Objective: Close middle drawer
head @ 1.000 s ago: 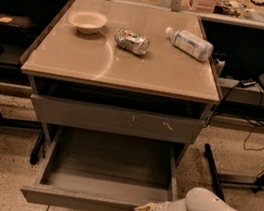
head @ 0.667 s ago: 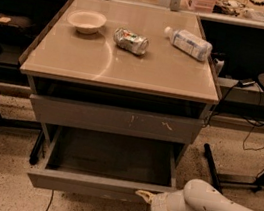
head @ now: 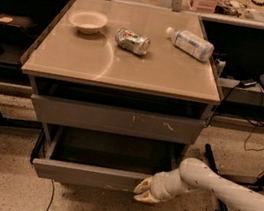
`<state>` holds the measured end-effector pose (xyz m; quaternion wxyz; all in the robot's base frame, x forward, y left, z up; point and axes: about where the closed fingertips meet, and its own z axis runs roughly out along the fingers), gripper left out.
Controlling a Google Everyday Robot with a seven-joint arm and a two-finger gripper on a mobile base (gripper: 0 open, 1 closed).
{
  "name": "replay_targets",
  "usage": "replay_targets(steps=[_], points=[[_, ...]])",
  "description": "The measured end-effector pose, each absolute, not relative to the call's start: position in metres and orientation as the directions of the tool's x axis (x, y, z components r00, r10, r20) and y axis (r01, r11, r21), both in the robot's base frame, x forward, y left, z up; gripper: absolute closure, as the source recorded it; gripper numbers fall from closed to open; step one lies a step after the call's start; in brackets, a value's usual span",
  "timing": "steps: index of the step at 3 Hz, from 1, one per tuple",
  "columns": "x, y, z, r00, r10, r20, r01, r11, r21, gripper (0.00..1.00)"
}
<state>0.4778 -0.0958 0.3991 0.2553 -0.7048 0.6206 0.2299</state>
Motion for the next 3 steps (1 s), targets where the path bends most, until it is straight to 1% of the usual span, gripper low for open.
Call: replay_targets(steps=[1, 2, 3], points=[[0.493, -0.099, 0.402, 0.121, -0.763, -0.636, -0.993, -0.087, -0.085, 0.88], [0.536, -0.108, 0.418, 0.113, -0.781, -0.614, -0.991, -0.041, -0.131, 1.00], [0.542, -0.110, 0.420, 0.113, -0.783, -0.612, -0.990, -0.034, -0.140, 0.81]])
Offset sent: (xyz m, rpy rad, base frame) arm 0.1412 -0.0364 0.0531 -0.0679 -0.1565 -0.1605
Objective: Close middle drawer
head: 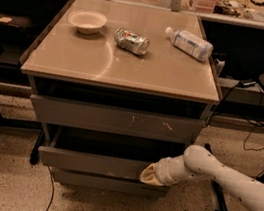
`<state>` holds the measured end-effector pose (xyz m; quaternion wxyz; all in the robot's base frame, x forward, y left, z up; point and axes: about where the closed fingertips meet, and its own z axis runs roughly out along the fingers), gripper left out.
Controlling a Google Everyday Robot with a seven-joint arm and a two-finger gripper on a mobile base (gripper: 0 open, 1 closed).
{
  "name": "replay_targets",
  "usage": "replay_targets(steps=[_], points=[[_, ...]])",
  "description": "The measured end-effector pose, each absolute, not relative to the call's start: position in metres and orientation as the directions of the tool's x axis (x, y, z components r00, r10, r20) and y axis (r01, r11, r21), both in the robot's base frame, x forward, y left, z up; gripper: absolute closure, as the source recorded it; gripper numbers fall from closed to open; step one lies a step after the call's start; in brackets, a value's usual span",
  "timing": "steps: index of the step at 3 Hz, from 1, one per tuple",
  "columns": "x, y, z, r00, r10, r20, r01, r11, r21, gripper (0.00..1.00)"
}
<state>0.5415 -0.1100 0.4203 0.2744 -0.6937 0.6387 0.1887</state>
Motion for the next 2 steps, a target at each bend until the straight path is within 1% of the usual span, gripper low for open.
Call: replay_targets(steps=[1, 2], points=[[0.5415, -0.1100, 0.4203, 0.113, -0.783, -0.612, -0.990, -0.034, -0.140, 0.59], [0.5415, -0.1100, 0.4203, 0.113, -0.782, -0.612, -0.990, -0.034, -0.140, 0.34]])
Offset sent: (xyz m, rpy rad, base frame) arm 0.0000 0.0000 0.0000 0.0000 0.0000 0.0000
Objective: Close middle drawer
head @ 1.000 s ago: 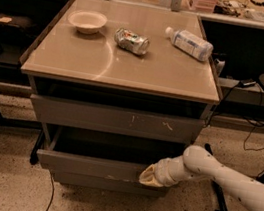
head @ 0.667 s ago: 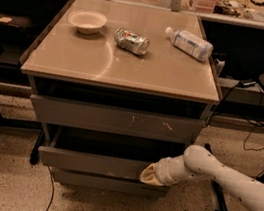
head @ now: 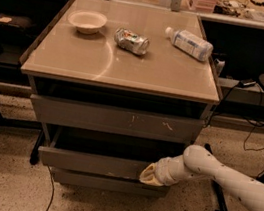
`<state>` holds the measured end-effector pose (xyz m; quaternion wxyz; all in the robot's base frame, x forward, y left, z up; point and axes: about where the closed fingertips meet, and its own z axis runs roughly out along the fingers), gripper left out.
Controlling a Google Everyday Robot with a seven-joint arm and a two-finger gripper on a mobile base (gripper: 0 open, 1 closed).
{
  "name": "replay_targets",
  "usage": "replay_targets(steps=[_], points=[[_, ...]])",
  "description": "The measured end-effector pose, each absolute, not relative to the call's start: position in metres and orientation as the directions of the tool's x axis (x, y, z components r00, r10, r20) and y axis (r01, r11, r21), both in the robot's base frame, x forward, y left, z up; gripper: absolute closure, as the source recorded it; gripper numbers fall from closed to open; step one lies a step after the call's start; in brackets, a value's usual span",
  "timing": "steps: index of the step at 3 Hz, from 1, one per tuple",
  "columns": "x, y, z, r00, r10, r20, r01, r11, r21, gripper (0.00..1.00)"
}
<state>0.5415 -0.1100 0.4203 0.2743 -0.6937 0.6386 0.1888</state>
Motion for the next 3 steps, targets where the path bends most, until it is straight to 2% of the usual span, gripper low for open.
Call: replay_targets(steps=[1, 2, 3], points=[[0.5415, -0.1100, 0.4203, 0.113, -0.782, -0.612, -0.990, -0.034, -0.140, 0.12], [0.5414, -0.1099, 0.4202, 0.113, -0.782, -0.612, -0.990, -0.034, -0.139, 0.00], [0.5414, -0.1099, 0.4202, 0.113, -0.782, -0.612, -0.990, -0.034, -0.139, 0.00]])
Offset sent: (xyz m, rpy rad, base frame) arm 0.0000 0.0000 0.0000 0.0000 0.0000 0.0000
